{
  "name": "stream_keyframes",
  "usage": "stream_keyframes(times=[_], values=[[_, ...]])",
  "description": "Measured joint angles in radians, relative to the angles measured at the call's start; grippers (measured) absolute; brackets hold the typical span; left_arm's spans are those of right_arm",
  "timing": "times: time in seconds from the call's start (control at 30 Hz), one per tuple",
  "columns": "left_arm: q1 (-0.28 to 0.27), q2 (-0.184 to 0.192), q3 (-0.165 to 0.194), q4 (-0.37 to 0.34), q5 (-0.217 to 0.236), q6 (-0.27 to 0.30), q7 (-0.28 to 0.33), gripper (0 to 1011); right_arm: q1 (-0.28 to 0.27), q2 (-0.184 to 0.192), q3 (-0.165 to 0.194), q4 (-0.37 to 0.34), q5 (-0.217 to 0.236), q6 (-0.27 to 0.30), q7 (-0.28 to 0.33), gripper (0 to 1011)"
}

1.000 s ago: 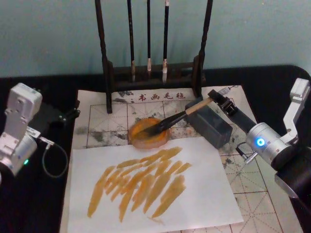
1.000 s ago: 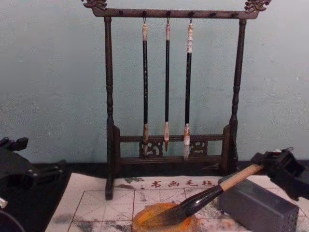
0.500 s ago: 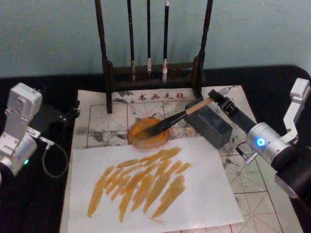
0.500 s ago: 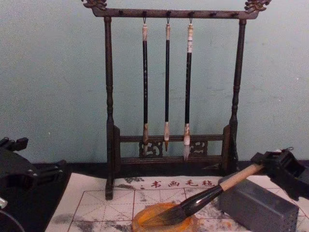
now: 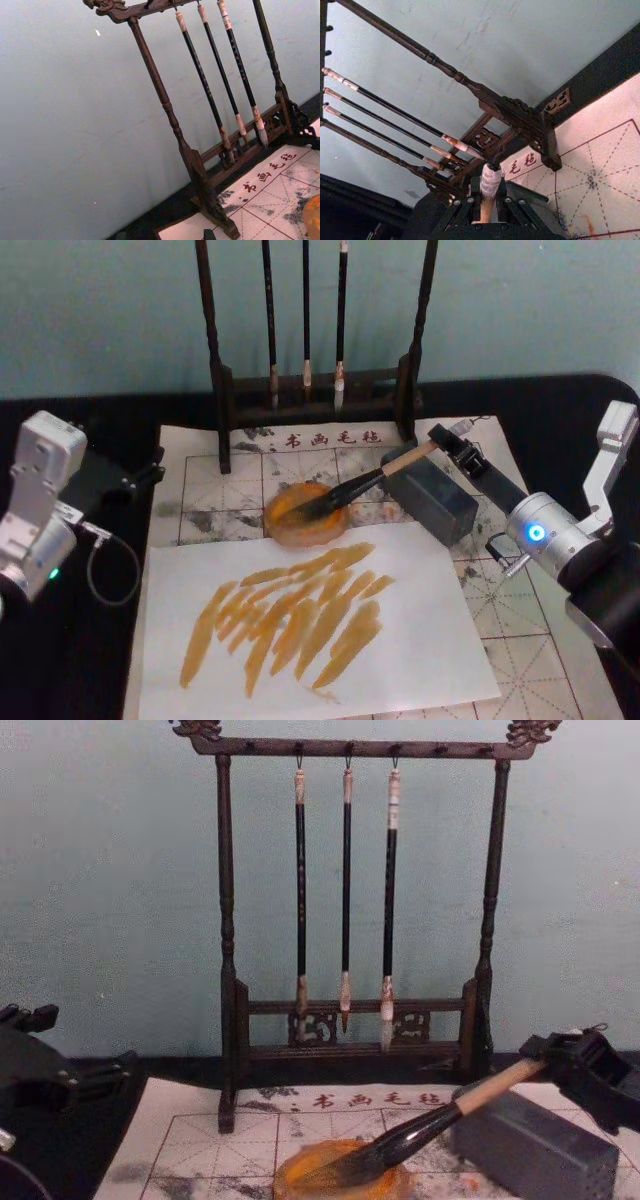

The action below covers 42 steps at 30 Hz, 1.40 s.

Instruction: Pick up the brush from the inkstone, write on the paper, then place the brush back to its original position.

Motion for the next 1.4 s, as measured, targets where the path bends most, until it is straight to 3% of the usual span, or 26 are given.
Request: stream_keyframes(times=[0.3, 1.13, 1.4], values=[[0.000, 0.000, 0.000, 0.000, 0.000, 0.000, 0.000, 1001, 0.000, 0.000, 0.000, 0.000, 0.000, 0.000, 0.000, 212], [0.000, 0.000, 0.000, 0.000, 0.000, 0.000, 0.000, 1001, 0.000, 0.000, 0.000, 0.000, 0.000, 0.000, 0.000, 968], [0.000, 0.000, 0.000, 0.000, 0.000, 0.000, 0.000, 1001, 0.000, 0.000, 0.000, 0.000, 0.000, 0.000, 0.000, 1003]])
